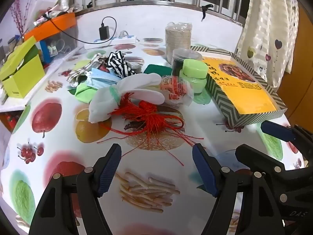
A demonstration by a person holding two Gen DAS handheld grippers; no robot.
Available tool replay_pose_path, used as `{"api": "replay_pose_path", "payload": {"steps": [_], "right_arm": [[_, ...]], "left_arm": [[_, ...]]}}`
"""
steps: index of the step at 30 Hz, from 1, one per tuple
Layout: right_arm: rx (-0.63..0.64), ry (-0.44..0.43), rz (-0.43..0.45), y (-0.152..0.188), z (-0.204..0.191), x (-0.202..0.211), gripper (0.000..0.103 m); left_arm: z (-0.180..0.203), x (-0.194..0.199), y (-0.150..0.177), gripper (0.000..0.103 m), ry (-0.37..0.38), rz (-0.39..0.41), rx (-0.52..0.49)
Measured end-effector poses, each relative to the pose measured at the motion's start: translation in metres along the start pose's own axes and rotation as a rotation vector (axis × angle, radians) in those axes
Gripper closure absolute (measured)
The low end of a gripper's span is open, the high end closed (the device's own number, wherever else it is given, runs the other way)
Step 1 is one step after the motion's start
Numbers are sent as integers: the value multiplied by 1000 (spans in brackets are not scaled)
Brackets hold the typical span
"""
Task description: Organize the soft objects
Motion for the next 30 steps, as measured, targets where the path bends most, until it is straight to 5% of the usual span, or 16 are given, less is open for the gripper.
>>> {"api": "replay_pose_path", "payload": {"steps": [30], "right_arm": [[6, 4, 9, -2, -1, 3, 24]], "left_arm": [[-4, 6, 1, 28, -2, -2, 14]]}}
Point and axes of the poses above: each gripper's, at about its wrist camera, not at the fingertips, and x roughly against the way its jaws point, z to its right, y to its underside, the point moved 3 cm from there along -x, roughly the way its jaws point
